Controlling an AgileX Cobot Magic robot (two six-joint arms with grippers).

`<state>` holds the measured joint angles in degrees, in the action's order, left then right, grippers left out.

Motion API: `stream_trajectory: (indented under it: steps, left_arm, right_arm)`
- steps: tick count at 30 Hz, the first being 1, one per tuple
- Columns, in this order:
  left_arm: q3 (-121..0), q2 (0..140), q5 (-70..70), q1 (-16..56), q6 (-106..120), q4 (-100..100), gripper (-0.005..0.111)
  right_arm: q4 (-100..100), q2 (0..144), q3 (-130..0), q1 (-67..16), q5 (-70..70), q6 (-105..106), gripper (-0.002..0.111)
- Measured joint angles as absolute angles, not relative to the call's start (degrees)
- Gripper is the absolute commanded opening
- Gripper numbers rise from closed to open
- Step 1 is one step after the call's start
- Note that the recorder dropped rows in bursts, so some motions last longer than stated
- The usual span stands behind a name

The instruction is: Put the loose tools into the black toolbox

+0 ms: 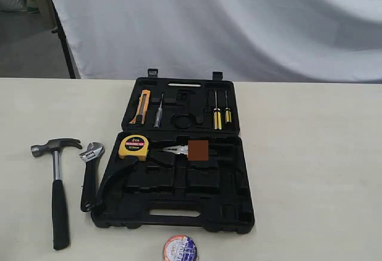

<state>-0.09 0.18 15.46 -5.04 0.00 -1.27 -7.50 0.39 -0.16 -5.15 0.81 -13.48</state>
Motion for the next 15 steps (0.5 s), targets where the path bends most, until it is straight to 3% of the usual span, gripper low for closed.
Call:
stream_trajectory:
  steps: [10, 15]
  left_arm:
    - [-0.09, 0.18, 15.46, -5.04, 0.00, -1.27, 0.001]
    - [-0.09, 0.18, 15.46, -5.04, 0.00, -1.27, 0.001]
  right_arm:
    - [-8.00, 0.39, -0.16, -5.15, 9.29, -20.10, 0.000]
    - [-7.89, 0.39, -0.40, -5.15, 7.01, -18.69, 0.000]
